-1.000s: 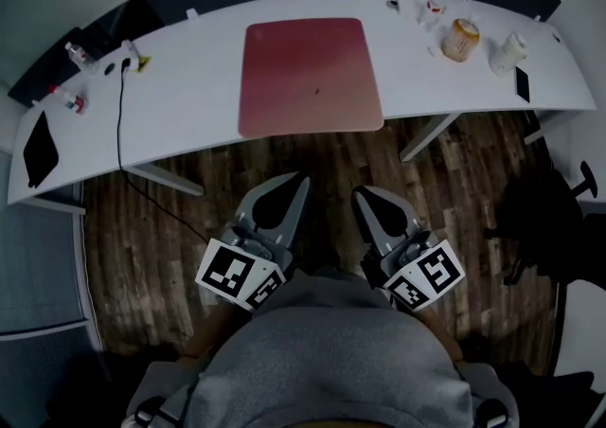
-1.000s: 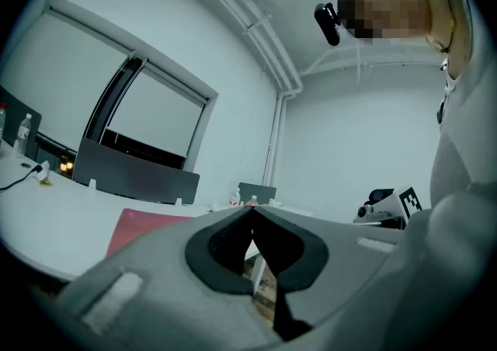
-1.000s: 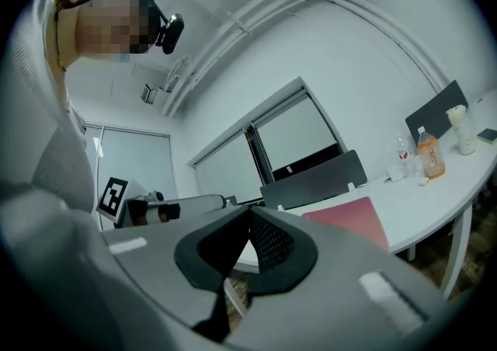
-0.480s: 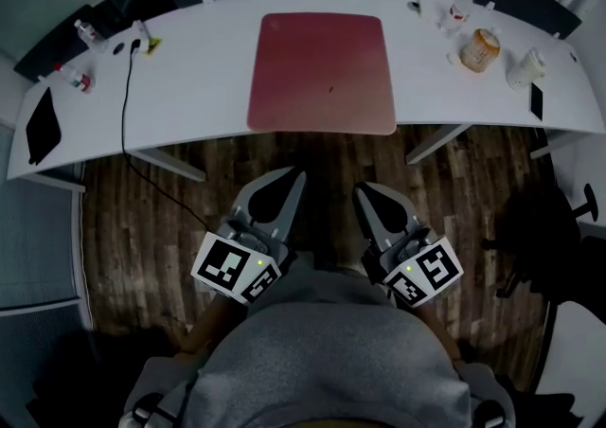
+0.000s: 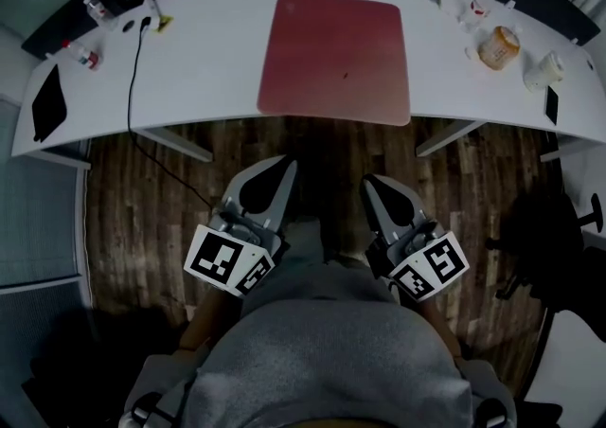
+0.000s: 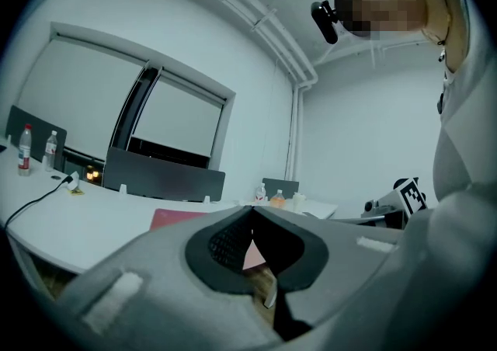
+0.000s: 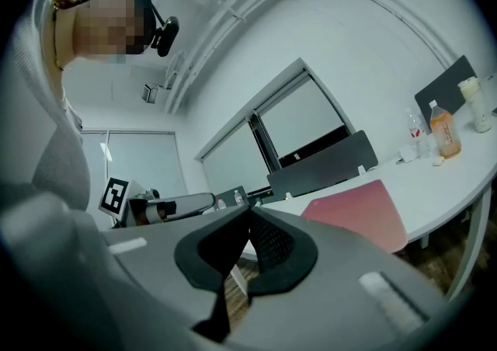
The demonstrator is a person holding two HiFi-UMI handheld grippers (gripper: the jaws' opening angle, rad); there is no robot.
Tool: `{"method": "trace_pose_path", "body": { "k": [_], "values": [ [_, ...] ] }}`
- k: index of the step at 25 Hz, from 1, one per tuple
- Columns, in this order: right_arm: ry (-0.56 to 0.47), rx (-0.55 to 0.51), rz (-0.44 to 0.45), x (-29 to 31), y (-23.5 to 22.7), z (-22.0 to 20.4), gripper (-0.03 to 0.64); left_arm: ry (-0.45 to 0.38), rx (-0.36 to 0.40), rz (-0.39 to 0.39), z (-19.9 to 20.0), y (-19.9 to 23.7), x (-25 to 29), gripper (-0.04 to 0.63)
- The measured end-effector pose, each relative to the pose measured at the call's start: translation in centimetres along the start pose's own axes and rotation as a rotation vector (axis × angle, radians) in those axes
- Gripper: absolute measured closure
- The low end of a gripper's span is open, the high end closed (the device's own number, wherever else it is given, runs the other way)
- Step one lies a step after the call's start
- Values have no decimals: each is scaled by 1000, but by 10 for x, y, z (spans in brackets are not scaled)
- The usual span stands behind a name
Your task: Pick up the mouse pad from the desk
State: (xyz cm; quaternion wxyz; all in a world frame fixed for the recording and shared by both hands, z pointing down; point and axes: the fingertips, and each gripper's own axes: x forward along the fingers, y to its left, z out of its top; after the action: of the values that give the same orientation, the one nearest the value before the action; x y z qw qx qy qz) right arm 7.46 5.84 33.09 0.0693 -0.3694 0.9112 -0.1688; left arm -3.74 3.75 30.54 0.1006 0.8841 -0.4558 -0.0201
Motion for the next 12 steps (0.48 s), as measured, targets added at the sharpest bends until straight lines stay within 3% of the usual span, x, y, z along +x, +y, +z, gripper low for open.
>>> {"method": "trace_pose_path", "body": {
  "k": [6, 12],
  "values": [
    [-12, -10, 17, 17, -1, 4, 615, 4, -8, 35, -1, 24, 1, 597],
    [-24, -39, -23, 36, -23, 13, 615, -10, -8, -4, 4, 45, 28, 597]
  ]
}}
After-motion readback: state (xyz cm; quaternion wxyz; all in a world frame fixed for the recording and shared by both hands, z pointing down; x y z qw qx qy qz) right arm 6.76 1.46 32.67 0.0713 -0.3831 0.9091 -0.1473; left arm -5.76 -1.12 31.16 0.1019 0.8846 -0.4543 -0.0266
